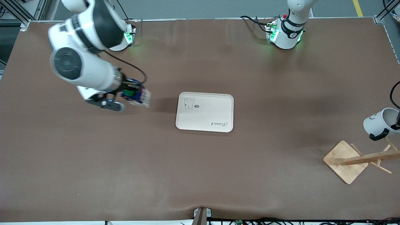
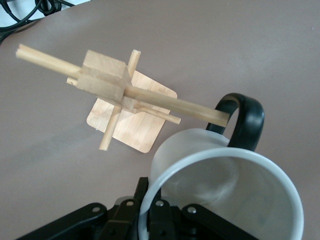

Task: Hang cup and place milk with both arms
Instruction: 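Hang the mug on the stand while the right gripper carries the milk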

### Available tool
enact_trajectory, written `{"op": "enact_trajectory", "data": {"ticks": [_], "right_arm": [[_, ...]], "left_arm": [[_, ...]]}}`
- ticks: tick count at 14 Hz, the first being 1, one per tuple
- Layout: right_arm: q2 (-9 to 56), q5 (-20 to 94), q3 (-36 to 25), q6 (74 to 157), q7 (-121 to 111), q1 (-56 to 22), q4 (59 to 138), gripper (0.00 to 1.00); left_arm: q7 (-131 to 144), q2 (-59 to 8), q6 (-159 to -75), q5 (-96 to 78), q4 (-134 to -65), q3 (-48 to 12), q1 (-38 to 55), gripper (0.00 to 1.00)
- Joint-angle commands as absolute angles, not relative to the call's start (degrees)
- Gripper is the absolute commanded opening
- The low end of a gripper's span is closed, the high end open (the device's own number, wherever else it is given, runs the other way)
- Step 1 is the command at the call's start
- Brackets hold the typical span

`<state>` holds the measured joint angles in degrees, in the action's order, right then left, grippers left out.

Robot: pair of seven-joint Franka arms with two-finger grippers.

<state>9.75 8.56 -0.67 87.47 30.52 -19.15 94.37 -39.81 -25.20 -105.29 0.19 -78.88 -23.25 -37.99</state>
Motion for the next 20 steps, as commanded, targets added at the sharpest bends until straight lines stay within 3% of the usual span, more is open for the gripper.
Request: {"op": "enact_trajectory", "data": {"ticks": [1,3,6,11,12,13,14,18,19,20], "right_arm": [[0.4,7.3,0.4,91.9,16.1,-9.8,108.3,0.00],[0.2,4.3,0.4,93.2,9.5,-5.1,111.5,0.00],[-1.2,3.9,0.4,103.9,-6.8,5.6,121.0,0.00],[0.1,1.8,0.4,111.8,-9.2,10.5,126.3,0.00],[0.9,1.8,0.4,112.0,-9.2,11.1,126.4,0.00],[1.5,1.8,0.4,112.2,-9.1,11.2,126.7,0.00],[1.9,1.8,0.4,112.3,-9.0,11.2,126.9,0.01],[3.2,2.1,0.4,113.8,-8.5,13.8,127.2,0.13],[3.3,2.5,0.4,113.7,-8.5,13.9,127.4,0.24],[3.5,2.5,0.4,113.7,-8.5,13.9,127.3,0.56]], "left_arm": [[-41.0,-27.2,-104.9,-0.9,-75.7,-23.6,-39.1,0.00],[-41.0,-28.1,-105.7,-2.1,-75.2,-23.7,-39.4,0.00],[-40.8,-29.4,-107.7,-5.3,-75.0,-23.6,-40.1,0.00],[-40.2,-30.9,-110.2,-6.1,-74.7,-23.7,-40.3,0.00],[-40.2,-30.9,-110.3,-6.1,-74.7,-23.7,-39.8,0.13],[-40.5,-31.1,-110.5,-6.1,-74.8,-23.9,-39.6,0.71],[-40.6,-31.0,-110.4,-6.8,-74.9,-24.3,-39.7,1.00],[-36.9,-28.1,-109.6,-8.5,-75.1,-24.5,-38.4,1.00],[-32.9,-26.6,-108.3,-8.2,-75.2,-24.5,-36.8,1.00],[-28.4,-25.5,-106.5,-8.1,-75.2,-24.5,-35.2,1.00]]}}
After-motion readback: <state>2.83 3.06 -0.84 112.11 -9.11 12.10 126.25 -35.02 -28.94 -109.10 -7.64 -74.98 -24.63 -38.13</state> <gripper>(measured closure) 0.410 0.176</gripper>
